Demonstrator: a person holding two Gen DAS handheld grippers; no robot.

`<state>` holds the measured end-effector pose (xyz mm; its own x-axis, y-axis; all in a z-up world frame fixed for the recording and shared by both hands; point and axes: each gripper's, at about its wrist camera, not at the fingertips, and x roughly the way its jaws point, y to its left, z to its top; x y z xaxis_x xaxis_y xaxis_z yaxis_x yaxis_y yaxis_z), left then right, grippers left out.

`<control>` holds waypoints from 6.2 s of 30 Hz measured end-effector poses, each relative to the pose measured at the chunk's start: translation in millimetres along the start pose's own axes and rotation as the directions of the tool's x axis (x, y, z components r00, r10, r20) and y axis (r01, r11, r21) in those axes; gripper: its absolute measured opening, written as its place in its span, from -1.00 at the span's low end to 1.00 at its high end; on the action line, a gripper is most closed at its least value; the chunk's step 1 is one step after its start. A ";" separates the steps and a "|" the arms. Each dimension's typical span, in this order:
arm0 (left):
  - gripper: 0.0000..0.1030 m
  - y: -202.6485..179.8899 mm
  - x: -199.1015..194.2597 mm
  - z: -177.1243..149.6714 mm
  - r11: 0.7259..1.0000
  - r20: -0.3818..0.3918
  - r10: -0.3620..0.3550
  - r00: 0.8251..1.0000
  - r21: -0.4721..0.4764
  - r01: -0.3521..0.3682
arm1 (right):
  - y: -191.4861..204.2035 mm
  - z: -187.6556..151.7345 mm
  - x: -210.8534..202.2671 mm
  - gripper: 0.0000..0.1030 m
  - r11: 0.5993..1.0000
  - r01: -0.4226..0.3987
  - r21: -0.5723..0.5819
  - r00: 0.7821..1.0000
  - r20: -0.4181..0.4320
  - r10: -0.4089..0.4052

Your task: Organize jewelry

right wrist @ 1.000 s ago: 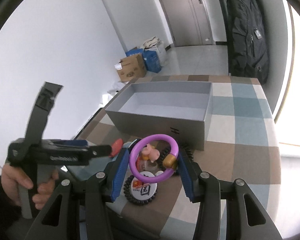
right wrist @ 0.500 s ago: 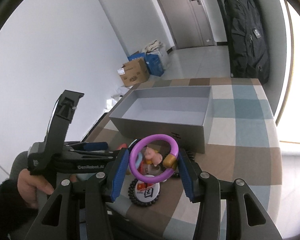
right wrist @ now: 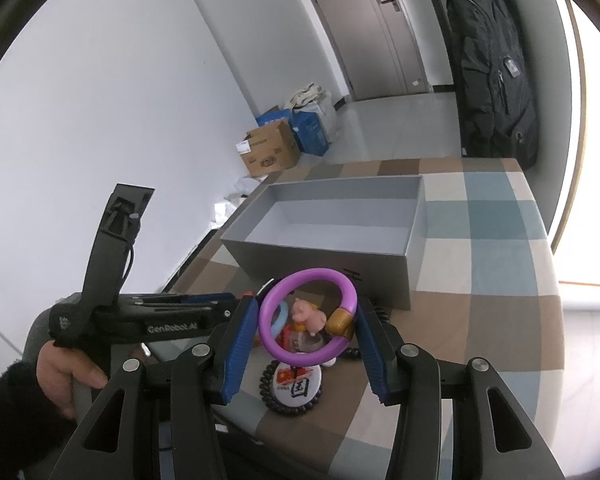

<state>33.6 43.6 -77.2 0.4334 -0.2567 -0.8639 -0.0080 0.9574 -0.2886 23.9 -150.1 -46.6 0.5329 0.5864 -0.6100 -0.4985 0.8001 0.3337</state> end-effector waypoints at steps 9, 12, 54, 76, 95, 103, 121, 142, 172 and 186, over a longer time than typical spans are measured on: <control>-0.28 7.9 -8.9 2.8 0.995 0.018 -0.068 0.998 -0.072 0.069 | 1.4 1.4 -1.5 -0.07 1.000 0.005 -0.003 1.000 0.014 -0.005; -0.28 5.6 -20.6 4.4 0.994 0.059 -0.083 0.995 -0.073 0.087 | 0.7 3.1 -2.4 -0.07 1.000 -0.009 0.003 1.000 0.018 0.009; -0.28 -14.0 7.4 93.2 0.972 0.046 -0.219 0.975 -0.070 0.222 | -39.2 79.1 87.1 -0.05 1.000 0.019 0.000 0.995 -0.095 -0.019; 0.31 -3.0 -24.8 84.0 0.969 0.140 -0.208 0.968 -0.103 0.223 | -38.7 74.4 22.8 1.00 0.995 0.096 -0.003 0.994 0.049 -0.095; 0.35 -15.3 -61.2 31.1 1.000 0.274 0.004 0.962 -0.004 -0.003 | -11.1 44.3 -9.8 1.00 0.991 0.128 -0.034 0.988 0.088 -0.125; 0.48 -10.2 -64.0 12.1 1.000 0.266 0.018 0.964 -0.015 -0.015 | -7.0 30.5 -13.2 1.00 0.996 0.087 -0.011 0.995 0.039 -0.086; 0.50 4.3 -44.1 -2.9 0.997 0.167 0.062 0.984 -0.056 -0.054 | 18.0 -21.2 17.4 1.00 0.989 0.088 -0.121 0.976 -0.187 -0.109; 0.50 6.3 -29.9 2.0 0.997 0.093 0.068 0.993 -0.041 -0.064 | 13.3 -30.1 48.4 -0.49 0.995 0.077 -0.070 0.952 -0.292 -0.095; 0.50 -5.5 -14.0 -3.6 0.994 -0.002 -0.098 0.995 -0.039 0.098 | 3.8 2.9 8.8 -0.92 1.000 0.015 0.006 0.993 -0.119 -0.014; 0.50 -17.2 0.4 -7.8 0.998 -0.062 -0.055 0.997 0.040 0.057 | -9.5 9.8 1.7 -0.92 0.999 0.011 0.048 0.996 -0.088 -0.007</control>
<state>26.9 26.0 -75.8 0.3760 -0.3163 -0.8709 0.0527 0.9457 -0.3207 36.2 -155.4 -43.8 0.4738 0.5675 -0.6734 -0.4590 0.8117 0.3611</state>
